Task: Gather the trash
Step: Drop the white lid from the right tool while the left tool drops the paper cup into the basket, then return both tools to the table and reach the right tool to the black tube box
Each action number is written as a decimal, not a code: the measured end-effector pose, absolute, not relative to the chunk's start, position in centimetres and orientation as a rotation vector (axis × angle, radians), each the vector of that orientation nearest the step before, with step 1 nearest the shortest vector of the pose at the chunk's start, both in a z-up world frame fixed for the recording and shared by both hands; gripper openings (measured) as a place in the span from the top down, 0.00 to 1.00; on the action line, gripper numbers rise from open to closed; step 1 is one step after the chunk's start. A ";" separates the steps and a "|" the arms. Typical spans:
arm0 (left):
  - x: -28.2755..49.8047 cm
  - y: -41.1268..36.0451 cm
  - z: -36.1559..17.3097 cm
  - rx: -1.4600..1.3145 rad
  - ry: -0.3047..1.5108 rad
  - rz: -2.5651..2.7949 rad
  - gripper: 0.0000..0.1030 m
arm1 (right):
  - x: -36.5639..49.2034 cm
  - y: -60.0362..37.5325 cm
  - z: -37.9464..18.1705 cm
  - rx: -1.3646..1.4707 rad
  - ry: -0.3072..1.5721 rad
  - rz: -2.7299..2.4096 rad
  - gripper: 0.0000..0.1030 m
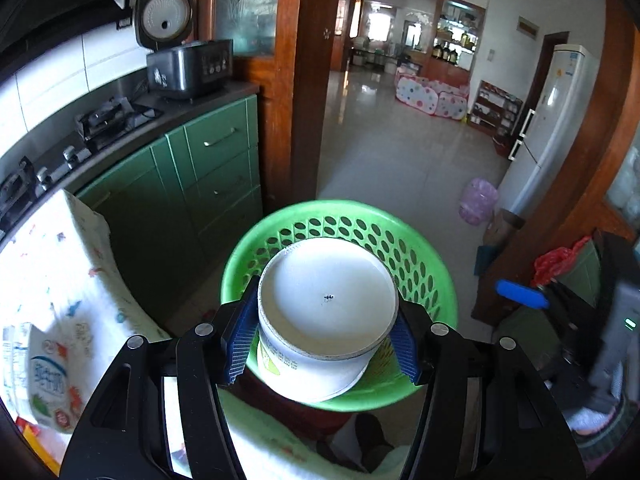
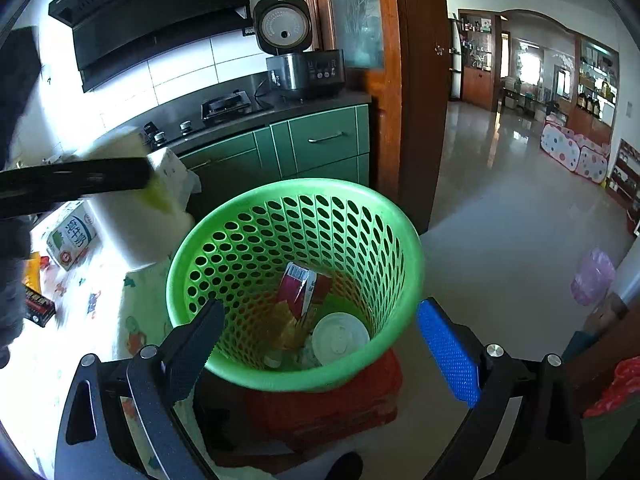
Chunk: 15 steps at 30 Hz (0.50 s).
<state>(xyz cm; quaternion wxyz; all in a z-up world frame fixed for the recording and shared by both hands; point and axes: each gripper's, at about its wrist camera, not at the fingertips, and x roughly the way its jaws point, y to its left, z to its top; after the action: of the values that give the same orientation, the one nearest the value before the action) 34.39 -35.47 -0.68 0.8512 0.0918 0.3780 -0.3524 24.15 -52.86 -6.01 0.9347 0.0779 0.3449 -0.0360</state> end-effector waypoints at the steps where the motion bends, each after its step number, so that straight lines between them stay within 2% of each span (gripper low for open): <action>1: 34.7 -35.9 -1.2 0.196 0.809 -0.732 0.43 | 23.9 -52.9 -6.0 0.162 0.704 -0.073 0.09; 4: 35.3 -36.7 -2.3 0.188 0.832 -0.731 0.42 | 23.3 -52.9 -6.4 0.167 0.707 -0.077 0.09; 7: 35.6 -36.7 -2.9 0.176 0.850 -0.724 0.28 | 22.9 -53.0 -6.8 0.170 0.720 -0.080 0.09; 8: 35.6 -36.6 -2.9 0.174 0.849 -0.722 0.27 | 22.9 -53.0 -6.9 0.167 0.724 -0.082 0.09; 15: 34.4 -34.4 -1.8 0.153 0.835 -0.699 0.25 | 22.2 -52.6 -6.7 0.176 0.722 -0.072 0.09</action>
<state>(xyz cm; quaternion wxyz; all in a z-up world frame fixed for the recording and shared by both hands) 34.40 -34.38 -1.81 0.8525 0.0729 0.3969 -0.3323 22.16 -52.57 -6.71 0.9311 0.0858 0.3527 -0.0353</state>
